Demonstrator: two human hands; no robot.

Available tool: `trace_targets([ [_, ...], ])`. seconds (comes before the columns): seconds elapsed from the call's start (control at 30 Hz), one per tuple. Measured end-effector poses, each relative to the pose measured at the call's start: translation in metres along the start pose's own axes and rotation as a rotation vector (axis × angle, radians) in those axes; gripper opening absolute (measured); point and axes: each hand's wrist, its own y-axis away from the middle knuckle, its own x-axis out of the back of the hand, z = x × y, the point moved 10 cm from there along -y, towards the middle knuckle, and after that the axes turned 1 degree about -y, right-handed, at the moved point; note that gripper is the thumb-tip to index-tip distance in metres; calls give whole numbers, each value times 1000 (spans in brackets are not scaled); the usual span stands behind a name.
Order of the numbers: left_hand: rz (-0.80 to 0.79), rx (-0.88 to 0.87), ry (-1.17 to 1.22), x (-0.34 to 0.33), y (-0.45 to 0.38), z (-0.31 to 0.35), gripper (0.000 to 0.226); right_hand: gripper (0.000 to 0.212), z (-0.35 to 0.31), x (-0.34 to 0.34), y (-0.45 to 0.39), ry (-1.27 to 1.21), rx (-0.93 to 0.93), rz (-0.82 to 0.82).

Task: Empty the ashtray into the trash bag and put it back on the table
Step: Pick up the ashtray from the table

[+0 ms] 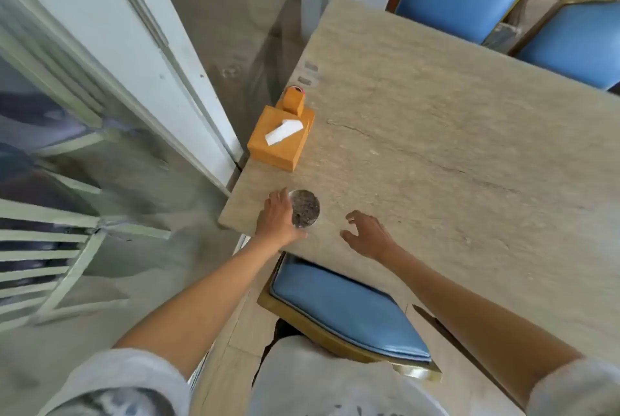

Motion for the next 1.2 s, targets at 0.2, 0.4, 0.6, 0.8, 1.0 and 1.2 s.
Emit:
trace_targets([
  [0.2,14,-84,-130,-3,-20,16,119,53,15,8,7,-17,-100,21],
  [0.4,50,-150,-148,1,-29,17,115,55,27,11,15,-41,-158,34],
  [0.6,53,-175,-127,13,-30,24,113,56,52,26,35,-92,-214,80],
  [0.8,79,-372,83,38,-6,79,108,51,77,54,69,-224,-213,216],
  [1.0,125,-599,161,58,46,161,105,37,107,88,119,-664,-234,409],
  [1.2,117,-757,155,45,113,244,107,26,137,104,184,-1041,-167,546],
])
